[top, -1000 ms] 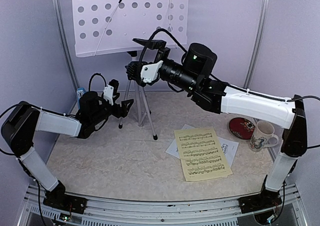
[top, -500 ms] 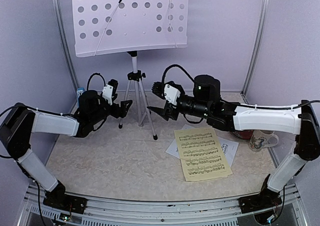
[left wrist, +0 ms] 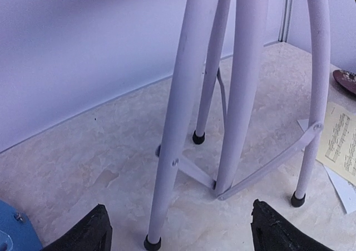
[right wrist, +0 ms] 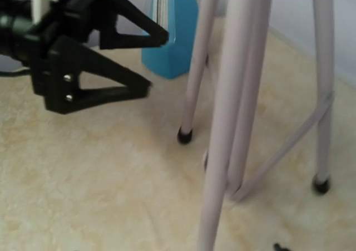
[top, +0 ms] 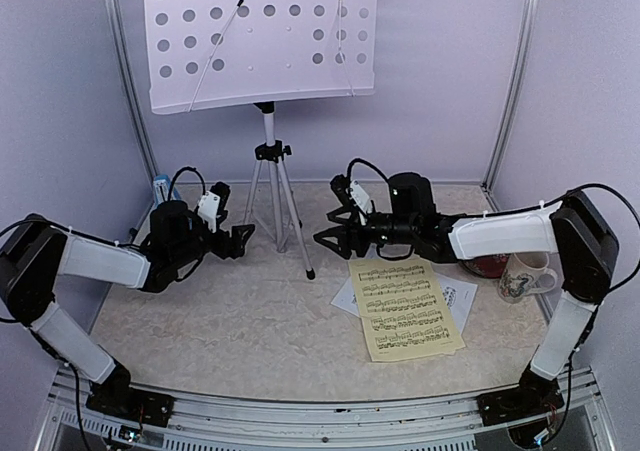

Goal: Set up the instrument practice props

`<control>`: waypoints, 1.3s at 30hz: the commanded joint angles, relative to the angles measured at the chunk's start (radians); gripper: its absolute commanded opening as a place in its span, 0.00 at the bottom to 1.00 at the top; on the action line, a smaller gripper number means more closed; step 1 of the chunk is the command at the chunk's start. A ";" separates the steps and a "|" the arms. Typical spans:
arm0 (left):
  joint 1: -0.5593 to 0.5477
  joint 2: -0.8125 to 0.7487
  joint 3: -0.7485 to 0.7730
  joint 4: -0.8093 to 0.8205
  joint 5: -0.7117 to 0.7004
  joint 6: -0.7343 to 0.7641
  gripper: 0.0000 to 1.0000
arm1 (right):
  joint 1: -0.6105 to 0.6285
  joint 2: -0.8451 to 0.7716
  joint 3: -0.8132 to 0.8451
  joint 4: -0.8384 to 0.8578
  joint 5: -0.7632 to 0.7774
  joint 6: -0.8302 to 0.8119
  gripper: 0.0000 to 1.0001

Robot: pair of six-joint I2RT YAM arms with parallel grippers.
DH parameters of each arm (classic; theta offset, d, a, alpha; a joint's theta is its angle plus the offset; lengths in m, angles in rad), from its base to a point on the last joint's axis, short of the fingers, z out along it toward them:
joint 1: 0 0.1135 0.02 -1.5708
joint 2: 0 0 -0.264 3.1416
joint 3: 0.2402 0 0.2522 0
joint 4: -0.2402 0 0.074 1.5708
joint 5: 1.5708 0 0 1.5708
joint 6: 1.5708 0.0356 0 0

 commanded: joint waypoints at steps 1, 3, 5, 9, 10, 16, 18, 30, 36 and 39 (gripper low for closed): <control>0.042 -0.002 -0.030 0.097 0.090 -0.025 0.82 | -0.007 0.083 0.076 -0.010 -0.094 0.070 0.67; 0.047 0.007 0.000 0.057 0.101 -0.022 0.80 | -0.007 0.120 0.107 -0.028 -0.101 0.081 0.64; 0.045 0.011 0.047 -0.032 0.092 -0.016 0.77 | -0.007 0.145 0.124 -0.028 -0.105 0.092 0.63; 0.040 -0.022 0.112 -0.180 0.068 0.006 0.74 | -0.007 0.174 0.144 -0.023 -0.110 0.095 0.62; 0.040 -0.035 0.107 -0.181 0.062 0.021 0.74 | -0.007 0.181 0.148 -0.020 -0.115 0.094 0.62; 0.044 0.014 0.191 -0.260 0.069 0.154 0.75 | -0.007 0.257 0.201 -0.009 -0.159 0.098 0.62; 0.044 0.047 0.244 -0.324 0.079 0.212 0.75 | -0.007 0.272 0.202 0.006 -0.160 0.102 0.62; 0.043 0.091 0.322 -0.301 0.110 0.267 0.61 | -0.007 0.353 0.245 0.050 -0.152 0.116 0.57; 0.019 0.114 0.386 -0.353 0.087 0.278 0.52 | -0.007 0.387 0.276 0.063 -0.145 0.127 0.53; 0.009 0.119 0.404 -0.366 0.057 0.285 0.46 | -0.007 0.401 0.300 0.058 -0.143 0.129 0.51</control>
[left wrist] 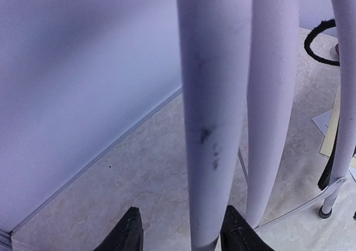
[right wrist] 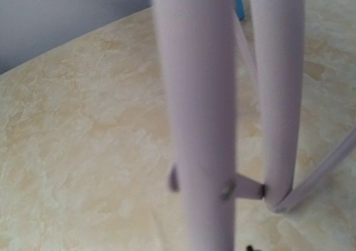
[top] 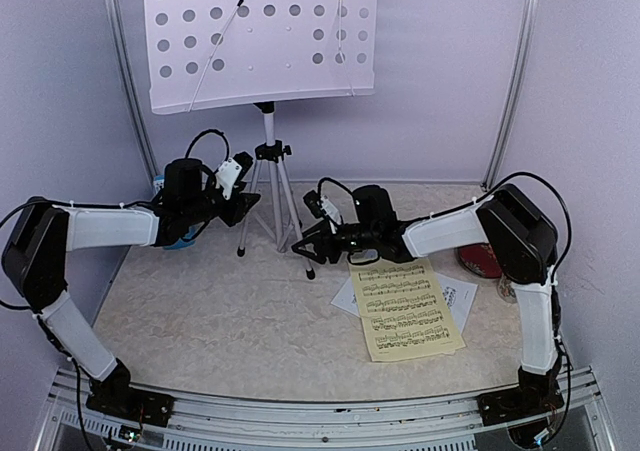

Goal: Set up the instrument practice props

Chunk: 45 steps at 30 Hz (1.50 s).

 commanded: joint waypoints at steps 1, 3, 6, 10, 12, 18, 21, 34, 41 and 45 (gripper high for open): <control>-0.018 0.018 0.039 -0.036 -0.032 0.024 0.44 | 0.000 0.034 0.047 0.021 0.003 0.010 0.50; -0.020 0.020 0.043 -0.041 -0.034 0.024 0.40 | -0.001 0.044 0.061 0.015 0.005 0.012 0.48; -0.020 0.022 0.048 -0.057 -0.037 0.025 0.34 | -0.001 0.051 0.075 0.003 0.013 0.011 0.44; -0.026 0.018 0.049 -0.080 -0.059 0.026 0.27 | 0.001 0.056 0.077 0.003 0.038 0.023 0.30; -0.034 0.008 0.044 -0.084 -0.073 0.028 0.24 | 0.001 0.064 0.096 -0.013 0.044 0.030 0.20; -0.048 0.003 0.061 -0.149 -0.127 0.023 0.11 | 0.000 0.040 0.085 -0.040 0.069 0.027 0.00; -0.051 -0.009 0.064 -0.188 -0.154 0.019 0.05 | 0.001 0.014 0.074 -0.067 0.095 0.018 0.00; -0.020 -0.048 0.003 -0.209 -0.166 0.001 0.01 | -0.002 -0.146 -0.033 -0.184 0.197 -0.007 0.00; -0.021 -0.072 -0.012 -0.236 -0.173 -0.036 0.00 | -0.010 -0.187 -0.068 -0.244 0.207 -0.006 0.00; -0.023 -0.099 -0.016 -0.297 -0.204 -0.049 0.00 | -0.013 -0.219 -0.087 -0.272 0.214 -0.008 0.00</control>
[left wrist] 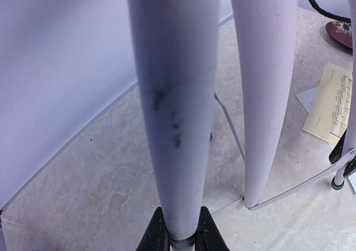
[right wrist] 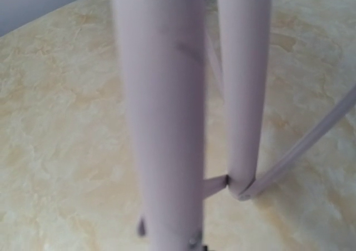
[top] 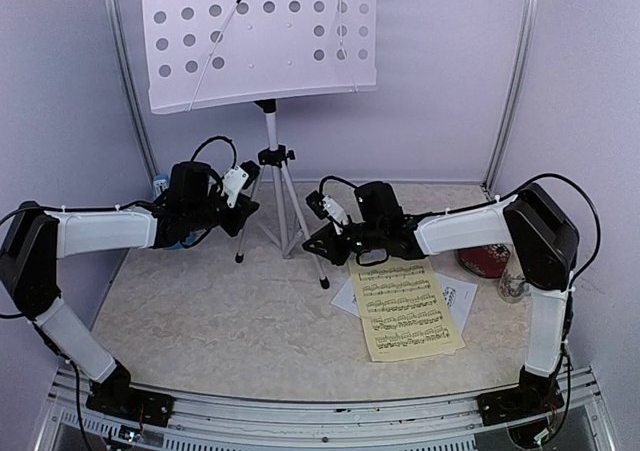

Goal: Set up the instrument practice props

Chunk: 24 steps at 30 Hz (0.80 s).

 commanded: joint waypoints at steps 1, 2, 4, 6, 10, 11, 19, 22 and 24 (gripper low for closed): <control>0.032 -0.057 -0.027 -0.136 -0.135 -0.024 0.00 | -0.033 -0.092 -0.037 -0.097 0.055 0.046 0.00; 0.032 -0.064 -0.033 -0.148 -0.144 -0.027 0.00 | -0.034 -0.095 -0.044 -0.098 0.054 0.047 0.00; 0.032 -0.079 -0.056 -0.154 -0.158 -0.035 0.00 | -0.033 -0.092 -0.059 -0.101 0.052 0.048 0.00; 0.032 -0.087 -0.079 -0.145 -0.161 -0.038 0.00 | -0.033 -0.084 -0.077 -0.095 0.050 0.053 0.00; 0.032 -0.068 -0.083 -0.142 -0.174 -0.028 0.00 | -0.033 -0.095 -0.128 -0.082 0.039 0.069 0.00; 0.032 -0.059 -0.077 -0.151 -0.183 -0.021 0.00 | -0.033 -0.107 -0.142 -0.080 0.040 0.073 0.00; 0.065 0.015 0.028 -0.147 -0.190 0.013 0.00 | -0.023 -0.211 -0.250 -0.061 0.014 0.129 0.00; 0.065 0.064 0.076 -0.147 -0.173 0.034 0.00 | -0.004 -0.201 -0.274 -0.027 0.002 0.154 0.00; 0.062 0.092 0.102 -0.145 -0.167 0.048 0.00 | 0.015 -0.169 -0.274 -0.002 0.006 0.169 0.00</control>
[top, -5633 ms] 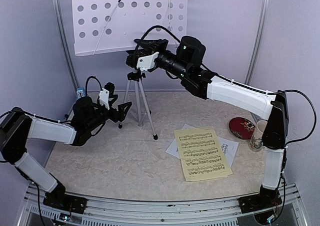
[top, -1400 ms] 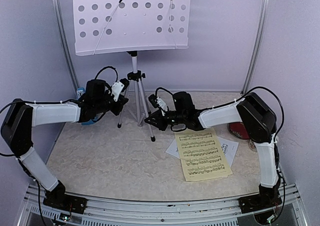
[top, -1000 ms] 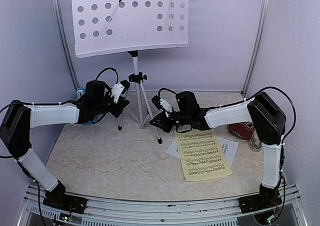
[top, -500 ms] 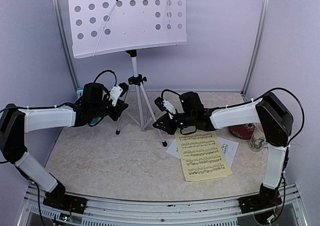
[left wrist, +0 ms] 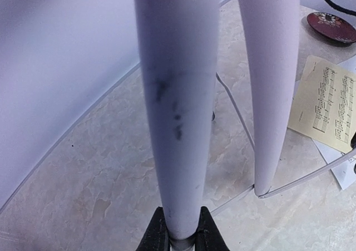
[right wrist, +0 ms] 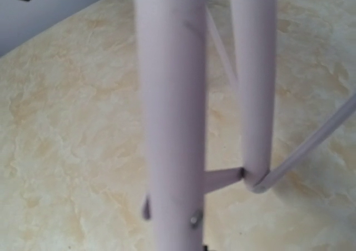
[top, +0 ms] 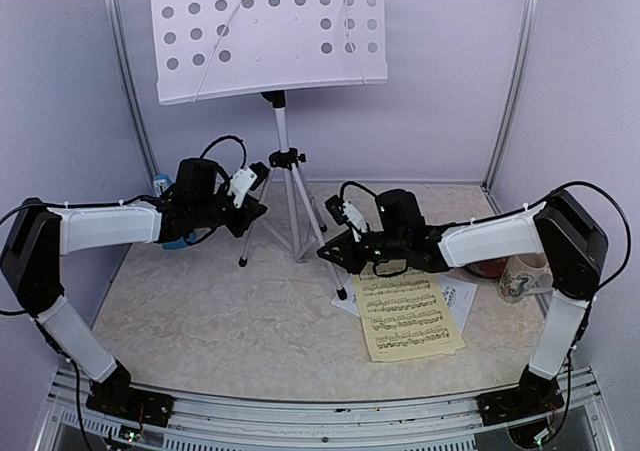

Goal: Set up the instrument practice props

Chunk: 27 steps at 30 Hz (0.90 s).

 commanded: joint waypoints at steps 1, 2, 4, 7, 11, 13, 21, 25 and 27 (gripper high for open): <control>0.080 0.078 0.054 -0.055 -0.214 0.040 0.00 | 0.021 0.022 -0.045 -0.052 0.001 0.080 0.00; 0.078 0.084 0.059 -0.047 -0.211 0.043 0.00 | 0.030 0.043 -0.038 -0.036 0.001 0.087 0.00; 0.077 0.090 0.062 -0.020 -0.203 0.043 0.00 | 0.052 0.083 -0.009 -0.017 0.005 0.096 0.00; 0.063 0.113 0.076 0.029 -0.179 0.047 0.00 | 0.081 0.140 0.036 -0.004 0.034 0.092 0.00; 0.025 0.181 0.127 0.050 -0.185 0.078 0.00 | 0.087 0.181 0.081 0.007 0.065 0.097 0.00; 0.023 0.218 0.158 0.054 -0.179 0.085 0.00 | 0.084 0.197 0.120 -0.008 0.082 0.086 0.00; 0.062 0.242 0.219 0.012 -0.124 0.135 0.00 | 0.096 0.306 0.282 -0.020 0.042 0.108 0.00; 0.061 0.226 0.169 0.049 -0.079 0.154 0.03 | 0.099 0.325 0.281 0.012 0.020 0.130 0.00; 0.056 0.223 0.138 0.094 -0.056 0.160 0.06 | 0.100 0.330 0.282 0.024 0.007 0.132 0.00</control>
